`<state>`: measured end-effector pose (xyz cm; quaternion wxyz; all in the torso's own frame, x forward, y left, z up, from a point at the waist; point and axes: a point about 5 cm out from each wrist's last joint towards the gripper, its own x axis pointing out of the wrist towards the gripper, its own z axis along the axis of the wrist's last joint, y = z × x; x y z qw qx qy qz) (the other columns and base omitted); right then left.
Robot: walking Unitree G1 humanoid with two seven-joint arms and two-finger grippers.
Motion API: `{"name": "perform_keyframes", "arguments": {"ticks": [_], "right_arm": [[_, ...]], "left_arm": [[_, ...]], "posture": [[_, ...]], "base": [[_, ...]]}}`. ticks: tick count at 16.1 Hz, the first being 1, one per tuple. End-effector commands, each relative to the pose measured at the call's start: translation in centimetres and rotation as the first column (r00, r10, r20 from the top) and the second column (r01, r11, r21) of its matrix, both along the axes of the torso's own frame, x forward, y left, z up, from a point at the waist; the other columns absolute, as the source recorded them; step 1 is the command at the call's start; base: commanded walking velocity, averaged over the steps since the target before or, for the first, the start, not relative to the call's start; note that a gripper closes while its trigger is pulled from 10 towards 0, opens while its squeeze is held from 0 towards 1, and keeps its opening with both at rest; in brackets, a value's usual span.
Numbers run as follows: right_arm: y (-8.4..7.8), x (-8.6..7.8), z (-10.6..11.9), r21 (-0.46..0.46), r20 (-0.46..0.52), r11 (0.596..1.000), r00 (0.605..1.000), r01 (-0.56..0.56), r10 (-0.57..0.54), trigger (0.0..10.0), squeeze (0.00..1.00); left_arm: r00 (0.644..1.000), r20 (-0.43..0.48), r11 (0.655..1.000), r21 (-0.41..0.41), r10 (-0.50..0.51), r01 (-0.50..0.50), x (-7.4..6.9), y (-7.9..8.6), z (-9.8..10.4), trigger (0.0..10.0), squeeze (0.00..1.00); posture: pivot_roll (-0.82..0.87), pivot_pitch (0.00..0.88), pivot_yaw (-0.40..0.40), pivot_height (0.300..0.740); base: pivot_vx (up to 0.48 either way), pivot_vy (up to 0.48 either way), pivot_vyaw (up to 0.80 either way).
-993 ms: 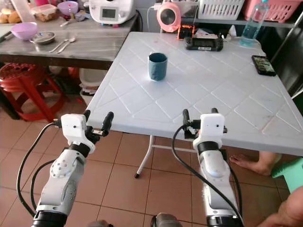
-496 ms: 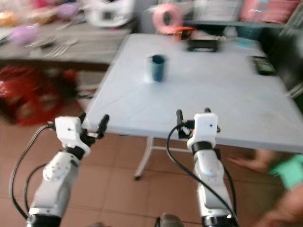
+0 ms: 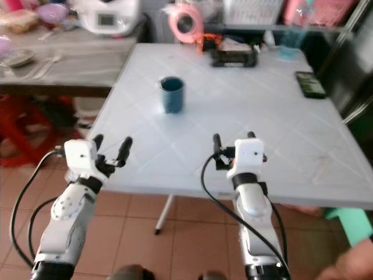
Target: Setting the table
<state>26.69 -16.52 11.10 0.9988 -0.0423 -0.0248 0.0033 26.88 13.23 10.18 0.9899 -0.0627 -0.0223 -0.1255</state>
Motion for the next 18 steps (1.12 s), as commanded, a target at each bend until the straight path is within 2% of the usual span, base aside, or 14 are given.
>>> {"name": "perform_keyframes", "arguments": {"ticks": [1, 4, 9, 11, 18], "right_arm": [[-0.51, -0.14, 0.18, -0.004, 0.006, 1.000, 1.000, 0.018, -0.018, 10.0, 0.00], [-0.32, -0.15, 0.21, -0.002, 0.008, 1.000, 1.000, 0.007, -0.007, 10.0, 0.00], [-0.25, -0.21, 0.47, -0.008, 0.025, 1.000, 1.000, -0.009, 0.009, 10.0, 0.00], [-0.08, -0.19, 0.62, -0.027, 0.027, 0.999, 0.999, -0.019, 0.019, 10.0, 0.00], [0.02, -0.16, 0.63, -0.008, 0.028, 1.000, 0.999, -0.028, 0.028, 10.0, 0.00]], "left_arm": [[1.000, -0.004, 1.000, 0.019, 0.007, -0.007, -0.07, -0.14, -0.08, 10.0, 0.00], [0.997, -0.003, 0.996, 0.052, 0.078, -0.077, 0.21, 0.46, -0.16, 10.0, 0.00], [0.997, -0.003, 0.996, 0.053, 0.077, -0.077, 0.24, 0.43, -0.14, 10.0, 0.00], [0.998, 0.001, 0.996, 0.053, 0.068, -0.068, 0.16, 0.29, -0.11, 10.0, 0.00], [0.998, 0.005, 0.997, 0.050, 0.056, -0.057, 0.08, 0.40, -0.01, 10.0, 0.00]], "posture": [[-0.05, 0.000, 0.022, 0.740], [-0.05, 0.000, 0.020, 0.740], [-0.05, 0.000, 0.021, 0.740], [-0.05, 0.000, 0.022, 0.740], [-0.04, 0.000, 0.021, 0.740]], "base": [[0.000, 0.000, 0.00], [0.000, 0.000, 0.00], [0.000, 0.000, 0.00], [0.000, 0.000, 0.65], [0.000, 0.000, 0.55]]}}
